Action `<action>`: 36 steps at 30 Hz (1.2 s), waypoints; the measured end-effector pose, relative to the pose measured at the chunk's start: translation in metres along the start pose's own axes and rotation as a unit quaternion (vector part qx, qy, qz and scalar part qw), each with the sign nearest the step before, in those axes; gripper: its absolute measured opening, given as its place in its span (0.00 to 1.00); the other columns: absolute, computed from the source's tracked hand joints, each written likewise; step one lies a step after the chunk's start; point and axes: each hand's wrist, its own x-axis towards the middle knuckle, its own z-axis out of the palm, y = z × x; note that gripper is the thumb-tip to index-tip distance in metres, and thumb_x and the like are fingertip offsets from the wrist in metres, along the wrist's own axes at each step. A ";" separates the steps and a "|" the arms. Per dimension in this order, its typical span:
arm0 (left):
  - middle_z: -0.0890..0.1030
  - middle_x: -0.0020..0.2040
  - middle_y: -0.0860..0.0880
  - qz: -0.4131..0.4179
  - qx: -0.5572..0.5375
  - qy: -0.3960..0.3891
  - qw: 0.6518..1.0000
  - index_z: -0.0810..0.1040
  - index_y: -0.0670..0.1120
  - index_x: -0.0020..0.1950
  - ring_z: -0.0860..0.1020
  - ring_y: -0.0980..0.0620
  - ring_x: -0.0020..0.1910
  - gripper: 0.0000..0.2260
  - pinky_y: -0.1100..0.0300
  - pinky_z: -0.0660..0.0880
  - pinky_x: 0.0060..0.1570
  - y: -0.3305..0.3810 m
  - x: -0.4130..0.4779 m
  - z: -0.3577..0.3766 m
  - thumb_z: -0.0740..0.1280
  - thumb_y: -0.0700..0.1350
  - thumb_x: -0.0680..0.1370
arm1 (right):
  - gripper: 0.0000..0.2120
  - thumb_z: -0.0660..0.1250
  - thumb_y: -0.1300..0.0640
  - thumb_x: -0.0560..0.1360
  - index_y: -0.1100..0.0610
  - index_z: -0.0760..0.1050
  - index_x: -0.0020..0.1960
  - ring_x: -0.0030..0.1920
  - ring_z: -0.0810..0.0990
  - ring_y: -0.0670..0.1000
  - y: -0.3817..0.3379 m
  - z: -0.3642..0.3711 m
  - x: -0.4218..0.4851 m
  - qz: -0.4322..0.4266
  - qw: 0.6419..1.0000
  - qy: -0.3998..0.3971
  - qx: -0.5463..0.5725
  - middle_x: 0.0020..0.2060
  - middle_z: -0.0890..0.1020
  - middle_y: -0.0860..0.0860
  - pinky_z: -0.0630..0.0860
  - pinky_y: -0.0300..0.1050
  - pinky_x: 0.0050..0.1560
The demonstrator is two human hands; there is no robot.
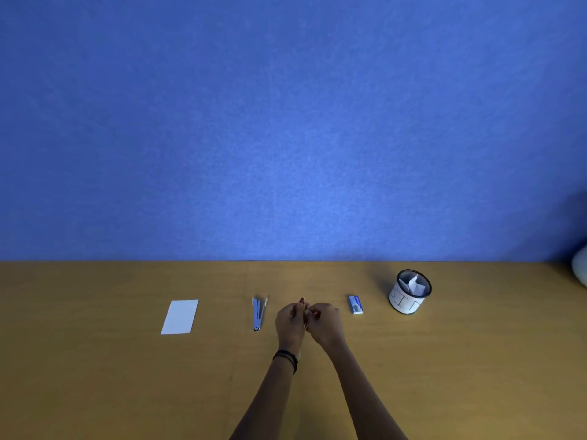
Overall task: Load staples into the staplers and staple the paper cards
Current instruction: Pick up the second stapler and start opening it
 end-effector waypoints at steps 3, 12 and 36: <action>0.69 0.28 0.48 -0.064 -0.101 0.013 0.993 0.70 0.43 0.31 0.67 0.52 0.29 0.16 0.63 0.67 0.27 0.003 0.006 -0.012 0.59 0.38 0.79 | 0.11 0.63 0.63 0.74 0.69 0.79 0.39 0.36 0.77 0.60 0.009 0.000 -0.003 0.017 1.000 0.006 0.025 0.31 0.78 0.60 0.74 0.48 0.40; 0.80 0.51 0.39 -0.032 -0.191 0.012 0.981 0.72 0.35 0.60 0.78 0.44 0.53 0.13 0.53 0.75 0.53 0.018 0.014 -0.036 0.55 0.43 0.83 | 0.07 0.62 0.68 0.76 0.62 0.75 0.41 0.42 0.80 0.54 0.018 -0.006 -0.015 0.040 0.962 0.045 0.268 0.37 0.79 0.56 0.81 0.40 0.42; 0.85 0.38 0.44 -0.155 -0.206 -0.125 0.958 0.76 0.38 0.54 0.84 0.52 0.35 0.10 0.60 0.81 0.34 0.002 0.007 -0.061 0.60 0.44 0.81 | 0.06 0.59 0.64 0.79 0.65 0.74 0.51 0.46 0.78 0.50 0.026 -0.061 0.009 -0.019 0.897 0.043 0.439 0.43 0.75 0.56 0.80 0.36 0.46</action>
